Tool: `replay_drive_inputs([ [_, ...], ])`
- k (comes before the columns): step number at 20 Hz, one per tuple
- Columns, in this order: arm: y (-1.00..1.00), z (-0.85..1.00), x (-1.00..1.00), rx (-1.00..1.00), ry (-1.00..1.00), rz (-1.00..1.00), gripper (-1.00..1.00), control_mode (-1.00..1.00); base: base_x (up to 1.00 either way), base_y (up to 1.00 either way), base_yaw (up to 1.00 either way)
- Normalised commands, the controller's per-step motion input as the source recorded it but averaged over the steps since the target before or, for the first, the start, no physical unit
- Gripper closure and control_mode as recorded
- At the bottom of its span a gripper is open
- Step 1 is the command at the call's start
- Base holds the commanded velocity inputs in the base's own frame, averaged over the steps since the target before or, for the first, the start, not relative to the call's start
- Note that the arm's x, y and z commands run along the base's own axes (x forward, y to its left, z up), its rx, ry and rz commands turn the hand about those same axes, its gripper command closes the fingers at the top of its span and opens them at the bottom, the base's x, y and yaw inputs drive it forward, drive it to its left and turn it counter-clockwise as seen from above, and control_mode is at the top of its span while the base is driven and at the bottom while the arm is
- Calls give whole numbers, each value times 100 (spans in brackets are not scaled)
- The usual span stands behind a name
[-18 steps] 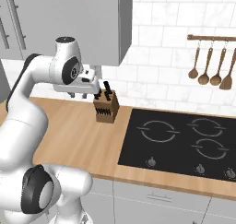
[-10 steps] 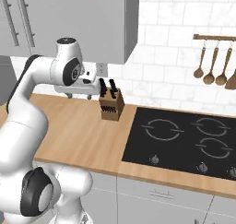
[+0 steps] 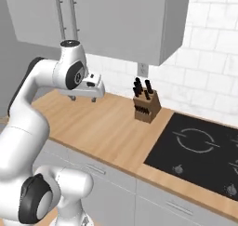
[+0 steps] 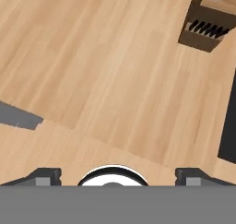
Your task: Take a straw from the drawer in front and place it inside the glass cup on the dining counter.
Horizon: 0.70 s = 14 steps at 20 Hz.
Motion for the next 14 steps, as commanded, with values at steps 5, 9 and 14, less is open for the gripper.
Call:
replay_drive_inputs([
  [5, 0, 0, 0, 0, 0, 0, -100, 100, -53, -56, 59],
  [9, 0, 0, 0, 0, 0, 0, -100, 100, -53, -56, 49],
  [14, 0, 0, 0, 0, 0, 0, -100, 100, -42, -54, 57],
])
